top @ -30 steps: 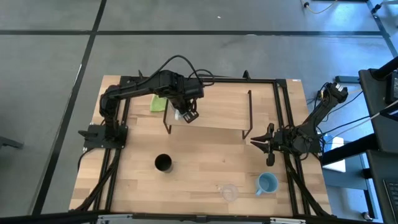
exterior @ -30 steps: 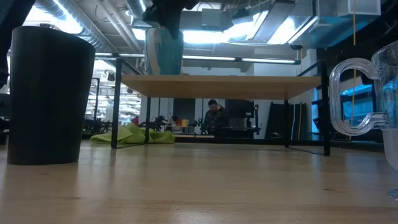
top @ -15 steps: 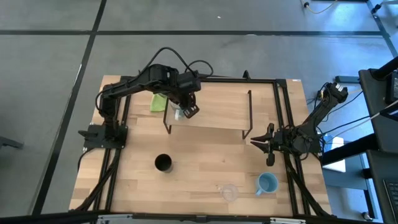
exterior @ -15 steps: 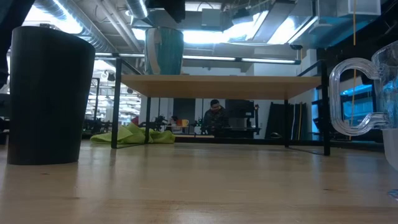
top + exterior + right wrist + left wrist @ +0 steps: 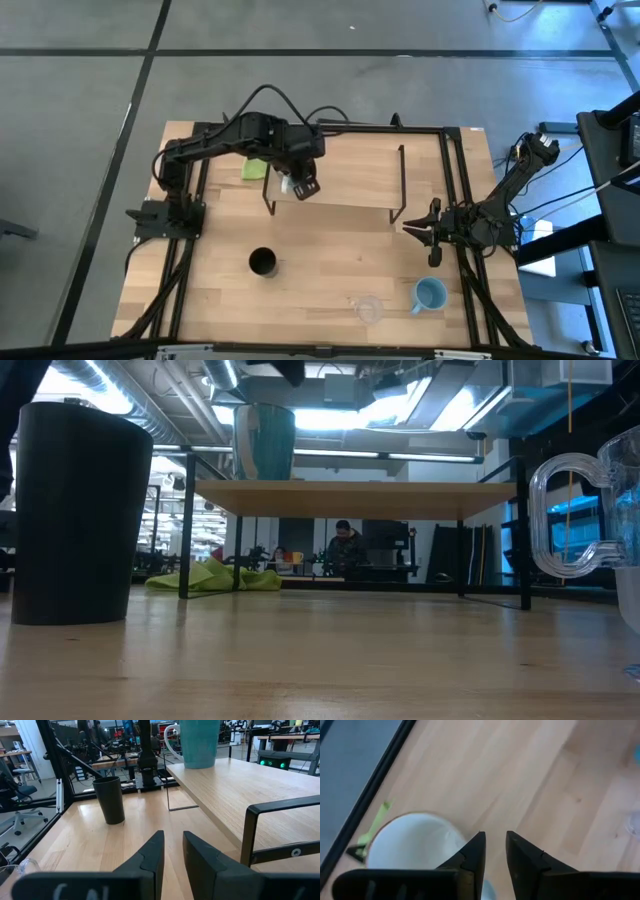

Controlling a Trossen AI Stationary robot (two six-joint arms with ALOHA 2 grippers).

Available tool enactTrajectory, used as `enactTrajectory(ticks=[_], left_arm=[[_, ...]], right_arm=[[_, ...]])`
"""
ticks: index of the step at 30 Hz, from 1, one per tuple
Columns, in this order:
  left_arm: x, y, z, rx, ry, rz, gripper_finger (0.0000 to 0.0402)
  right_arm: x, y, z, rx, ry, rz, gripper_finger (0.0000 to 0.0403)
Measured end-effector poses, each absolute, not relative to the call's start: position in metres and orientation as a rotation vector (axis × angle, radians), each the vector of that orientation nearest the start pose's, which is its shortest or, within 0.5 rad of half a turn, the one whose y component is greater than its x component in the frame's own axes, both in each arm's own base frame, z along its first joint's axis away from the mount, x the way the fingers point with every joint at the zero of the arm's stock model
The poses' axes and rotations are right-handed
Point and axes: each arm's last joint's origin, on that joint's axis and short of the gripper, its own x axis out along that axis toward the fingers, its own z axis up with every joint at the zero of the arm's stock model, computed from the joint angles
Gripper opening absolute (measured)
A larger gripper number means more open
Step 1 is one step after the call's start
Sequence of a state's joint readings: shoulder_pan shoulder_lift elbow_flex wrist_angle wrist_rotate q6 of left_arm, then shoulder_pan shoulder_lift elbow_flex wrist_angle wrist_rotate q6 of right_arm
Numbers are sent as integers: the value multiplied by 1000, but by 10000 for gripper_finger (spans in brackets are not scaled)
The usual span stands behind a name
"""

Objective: Stack small to large cups/mugs on shelf
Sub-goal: Put the blue mug on the shelf

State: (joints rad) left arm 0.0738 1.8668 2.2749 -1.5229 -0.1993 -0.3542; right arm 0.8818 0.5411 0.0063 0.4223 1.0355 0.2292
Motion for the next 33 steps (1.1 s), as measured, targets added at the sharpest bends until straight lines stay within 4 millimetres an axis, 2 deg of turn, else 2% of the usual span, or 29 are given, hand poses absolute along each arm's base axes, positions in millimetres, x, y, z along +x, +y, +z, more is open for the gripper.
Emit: enactTrajectory(ticks=[6,14,28,33], left_arm=[[345,26,425,-157,1014,350,60],[349,41,420,-39,1062,190,4],[366,81,397,13,1113,225,1],[371,85,389,16,1144,214,1]], right_arm=[[94,75,157,137,47,-160,72],[94,75,157,137,47,-159,72],[94,75,157,137,47,-159,72],[94,75,157,137,47,-160,72]])
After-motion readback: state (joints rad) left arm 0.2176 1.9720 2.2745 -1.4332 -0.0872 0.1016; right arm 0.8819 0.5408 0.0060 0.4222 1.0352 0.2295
